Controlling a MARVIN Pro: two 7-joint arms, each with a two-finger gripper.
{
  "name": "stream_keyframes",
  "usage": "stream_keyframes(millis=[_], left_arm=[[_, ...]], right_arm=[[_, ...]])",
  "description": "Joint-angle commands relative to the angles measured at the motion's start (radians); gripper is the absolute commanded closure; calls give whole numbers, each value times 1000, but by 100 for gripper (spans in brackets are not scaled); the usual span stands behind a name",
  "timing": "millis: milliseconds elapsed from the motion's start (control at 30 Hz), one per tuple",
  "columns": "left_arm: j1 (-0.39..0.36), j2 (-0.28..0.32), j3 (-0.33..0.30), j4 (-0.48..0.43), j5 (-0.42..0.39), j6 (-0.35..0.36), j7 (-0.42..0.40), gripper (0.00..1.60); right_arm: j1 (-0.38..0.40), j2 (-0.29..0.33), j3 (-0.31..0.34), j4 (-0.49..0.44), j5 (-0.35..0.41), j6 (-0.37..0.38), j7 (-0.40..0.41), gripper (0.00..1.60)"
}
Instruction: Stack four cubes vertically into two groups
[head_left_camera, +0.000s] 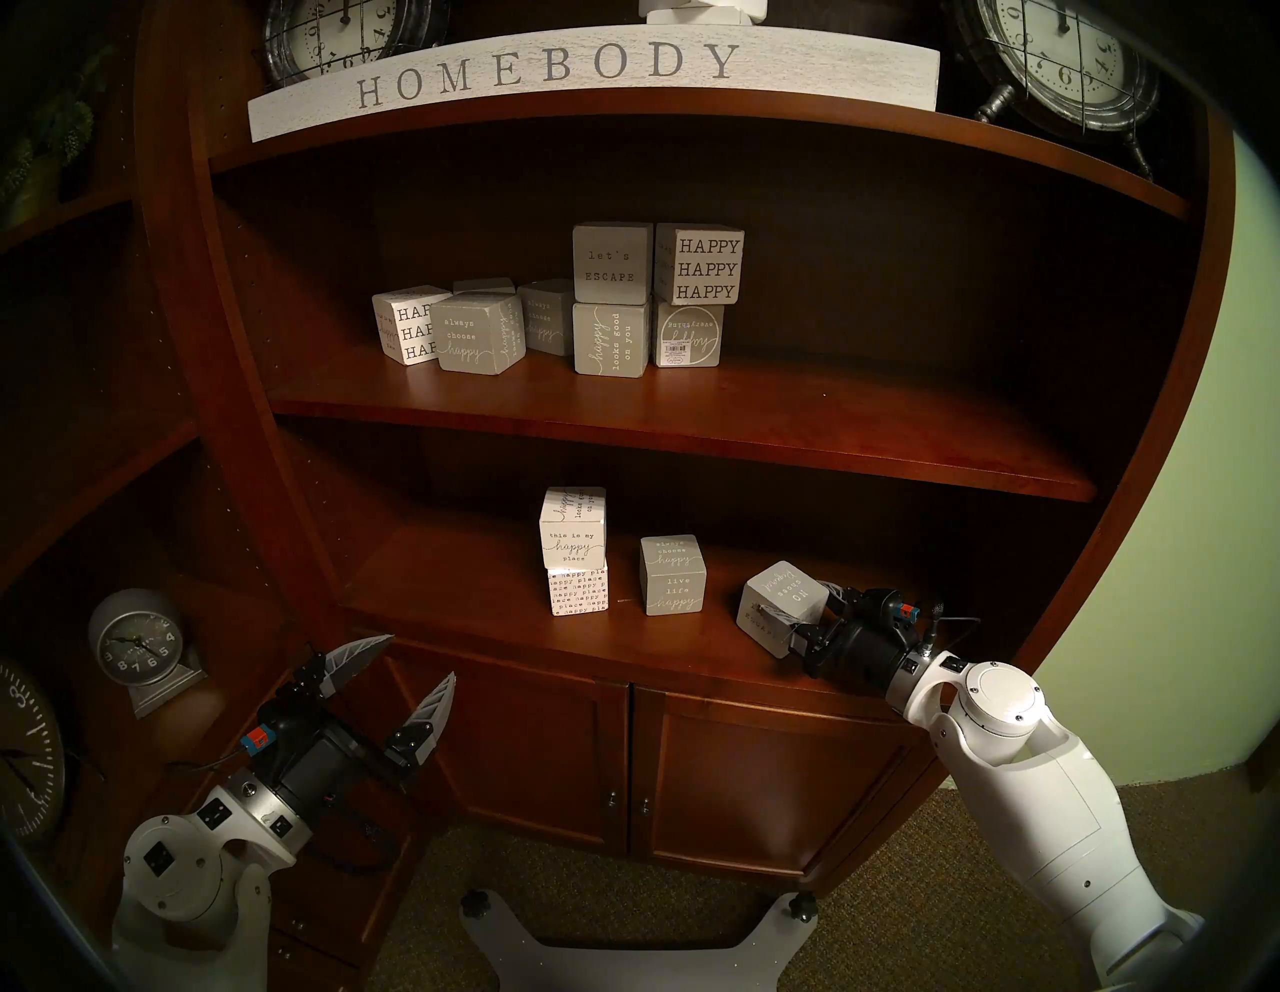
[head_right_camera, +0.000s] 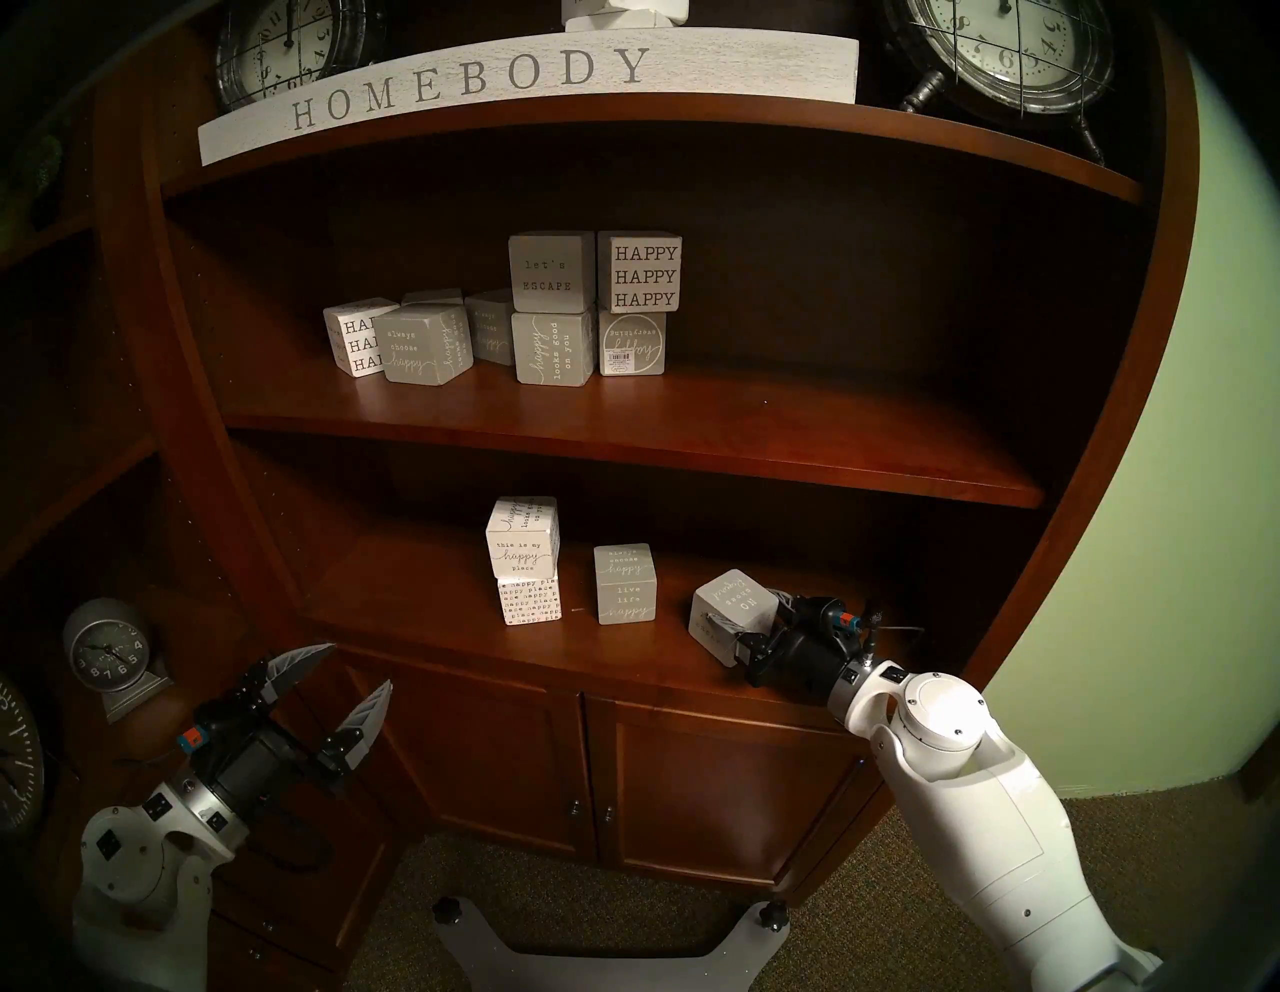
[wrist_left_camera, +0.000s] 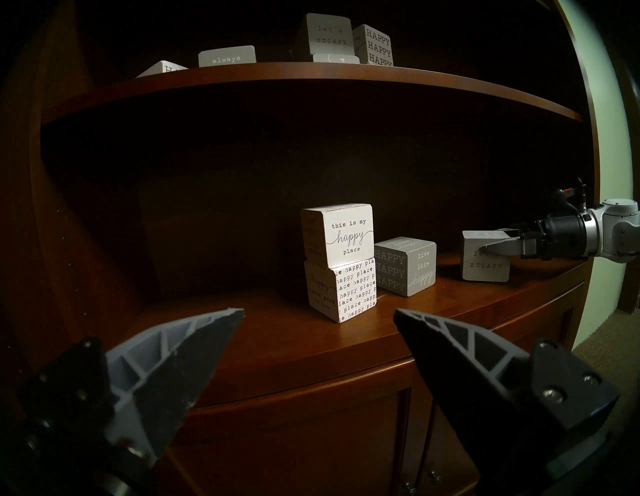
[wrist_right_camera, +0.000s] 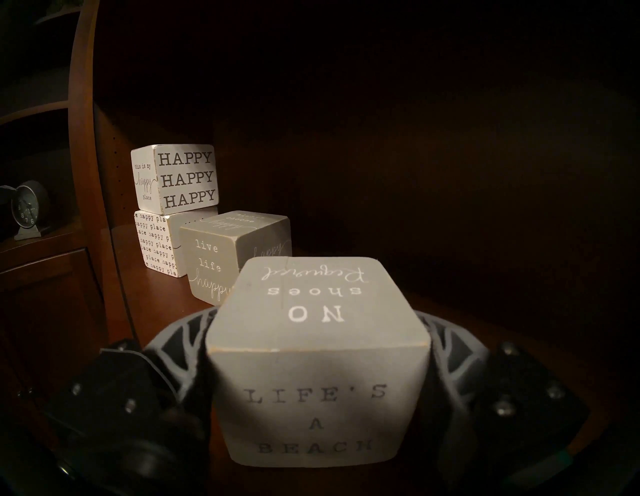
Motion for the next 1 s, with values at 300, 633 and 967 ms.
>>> stream_keyframes(millis=[300,633,967], left_arm=[[-4,-6,-3,-12,2,0,-7,0],[-7,-12,-5,-11,5,1,-13,0],[-9,-18,-8,-12,9,3,-19,0]], right_arm=[[-116,-113,33,-226,-5,-94,-151,160],[-100,-210,-54,-327,-49,-25,-318,160],[-53,-291,-145,-384,-130,79,-493,160]])
